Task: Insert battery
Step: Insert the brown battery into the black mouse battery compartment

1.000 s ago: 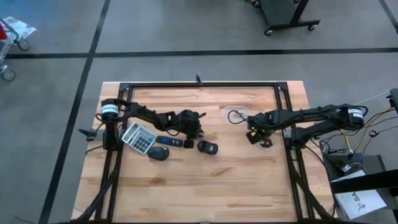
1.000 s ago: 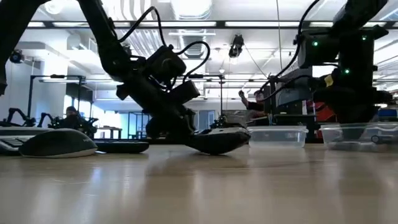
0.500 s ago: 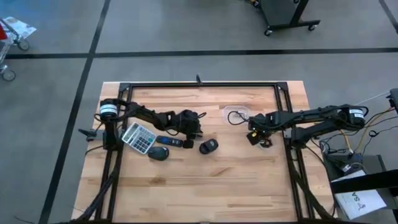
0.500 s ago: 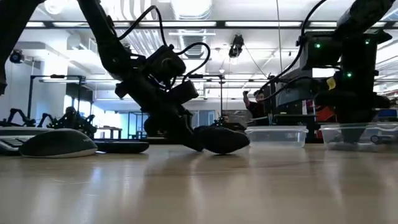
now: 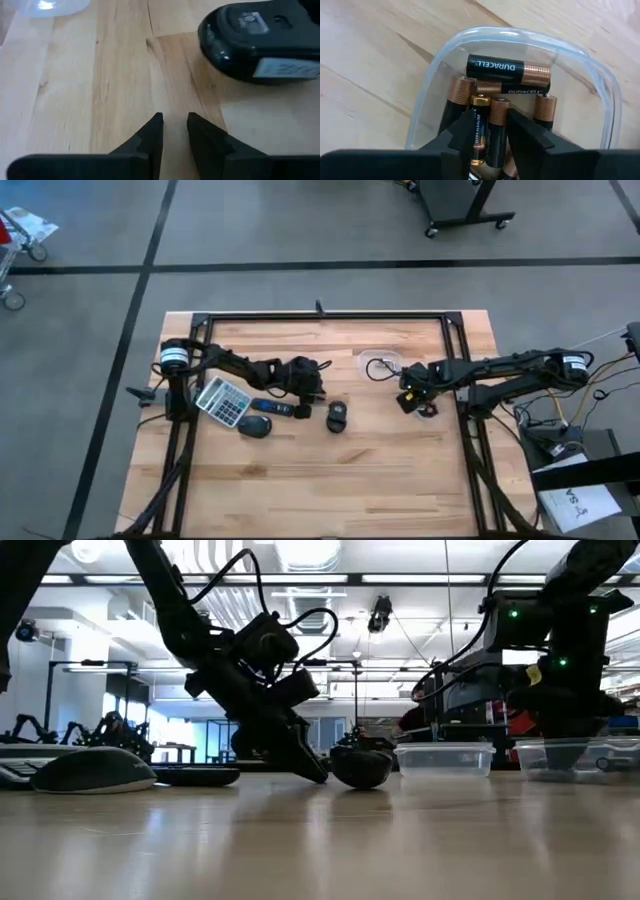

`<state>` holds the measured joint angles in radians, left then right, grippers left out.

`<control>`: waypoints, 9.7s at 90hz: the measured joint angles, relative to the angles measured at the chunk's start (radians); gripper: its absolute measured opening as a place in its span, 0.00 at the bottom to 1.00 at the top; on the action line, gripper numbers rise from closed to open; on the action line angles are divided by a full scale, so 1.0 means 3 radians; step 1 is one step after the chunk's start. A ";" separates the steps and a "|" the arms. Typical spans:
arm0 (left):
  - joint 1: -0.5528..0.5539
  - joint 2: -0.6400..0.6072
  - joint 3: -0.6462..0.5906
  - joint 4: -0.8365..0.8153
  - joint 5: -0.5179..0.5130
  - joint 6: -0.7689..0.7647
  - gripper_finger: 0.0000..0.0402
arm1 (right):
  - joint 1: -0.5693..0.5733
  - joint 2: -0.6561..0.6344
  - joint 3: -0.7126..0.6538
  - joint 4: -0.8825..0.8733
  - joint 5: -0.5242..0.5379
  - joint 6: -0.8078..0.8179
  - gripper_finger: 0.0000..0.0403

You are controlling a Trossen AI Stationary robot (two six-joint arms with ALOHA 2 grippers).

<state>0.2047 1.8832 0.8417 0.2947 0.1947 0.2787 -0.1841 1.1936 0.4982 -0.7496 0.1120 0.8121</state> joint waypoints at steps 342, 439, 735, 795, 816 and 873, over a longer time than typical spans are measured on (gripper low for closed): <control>-0.0810 -0.0085 -0.0362 0.0766 -0.0131 -0.0786 0.19 | 0.0452 -0.0424 0.0335 0.1401 0.0388 -0.1645 0.05; -0.0918 -0.0320 -0.0064 0.0183 -0.0417 -0.0719 0.19 | 0.1094 0.0630 0.0329 0.2901 0.0415 -0.1599 0.06; -0.0689 -0.0271 0.0258 -0.1150 -0.0631 -0.0902 0.60 | 0.1424 0.1726 0.0474 0.3885 0.0764 -0.1069 0.04; -0.0628 -0.0196 0.0209 -0.0857 -0.0584 -0.0848 0.79 | 0.1343 0.1432 0.0668 0.3188 0.0731 -0.1132 0.04; -0.0456 -0.0268 0.0206 -0.0894 -0.0807 -0.0436 0.80 | 0.1362 0.1483 0.0662 0.3180 0.0740 -0.1047 0.04; -0.0459 -0.0338 0.0202 -0.0781 -0.0528 0.0051 0.79 | 0.1240 0.1705 0.0664 0.3187 0.0886 -0.1129 0.04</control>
<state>0.0670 1.7817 0.9024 0.0606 0.0362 0.2940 0.1879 1.7049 0.6975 0.2063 0.3779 0.4733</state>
